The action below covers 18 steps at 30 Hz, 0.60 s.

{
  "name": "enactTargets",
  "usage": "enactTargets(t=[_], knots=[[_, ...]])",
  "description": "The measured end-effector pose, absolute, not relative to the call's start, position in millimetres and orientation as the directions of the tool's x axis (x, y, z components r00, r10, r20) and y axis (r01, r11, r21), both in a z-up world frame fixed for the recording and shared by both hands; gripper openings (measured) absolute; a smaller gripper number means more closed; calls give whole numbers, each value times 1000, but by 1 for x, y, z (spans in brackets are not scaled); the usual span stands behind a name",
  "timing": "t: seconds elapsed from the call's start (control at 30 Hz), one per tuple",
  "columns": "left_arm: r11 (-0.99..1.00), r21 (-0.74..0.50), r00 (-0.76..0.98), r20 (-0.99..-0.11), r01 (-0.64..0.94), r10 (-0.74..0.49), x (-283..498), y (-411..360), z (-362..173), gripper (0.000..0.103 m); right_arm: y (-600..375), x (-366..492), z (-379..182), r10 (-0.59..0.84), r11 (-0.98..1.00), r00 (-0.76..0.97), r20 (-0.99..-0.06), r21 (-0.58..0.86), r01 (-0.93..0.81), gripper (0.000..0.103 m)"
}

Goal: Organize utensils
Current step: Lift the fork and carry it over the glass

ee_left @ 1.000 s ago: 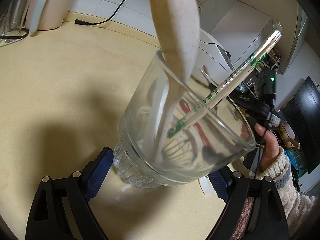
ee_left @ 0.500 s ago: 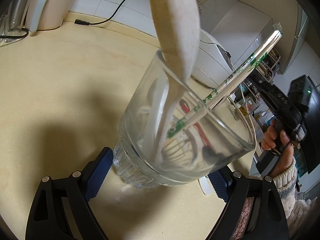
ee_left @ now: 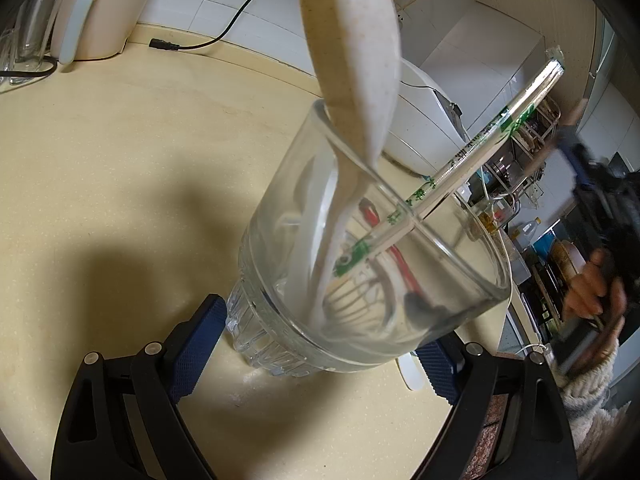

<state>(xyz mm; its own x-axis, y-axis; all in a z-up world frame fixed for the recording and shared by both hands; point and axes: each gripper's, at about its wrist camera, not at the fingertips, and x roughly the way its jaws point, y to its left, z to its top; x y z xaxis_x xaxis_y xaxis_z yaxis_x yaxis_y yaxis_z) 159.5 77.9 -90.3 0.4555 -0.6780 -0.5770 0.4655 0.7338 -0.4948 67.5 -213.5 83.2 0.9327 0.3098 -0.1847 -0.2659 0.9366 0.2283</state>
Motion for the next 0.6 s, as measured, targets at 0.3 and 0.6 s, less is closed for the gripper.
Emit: enactTargets(t=[0.3,0.6], knots=[[734,-495,456,-577,466,-678,160,79,-90,91,-195,37,127,485,845,871,-78,299,-444,9],[734,-495,456,-577,466,-678,160,79,-90,91,-157,53,154,576,786,817,-37,300,-541,9]])
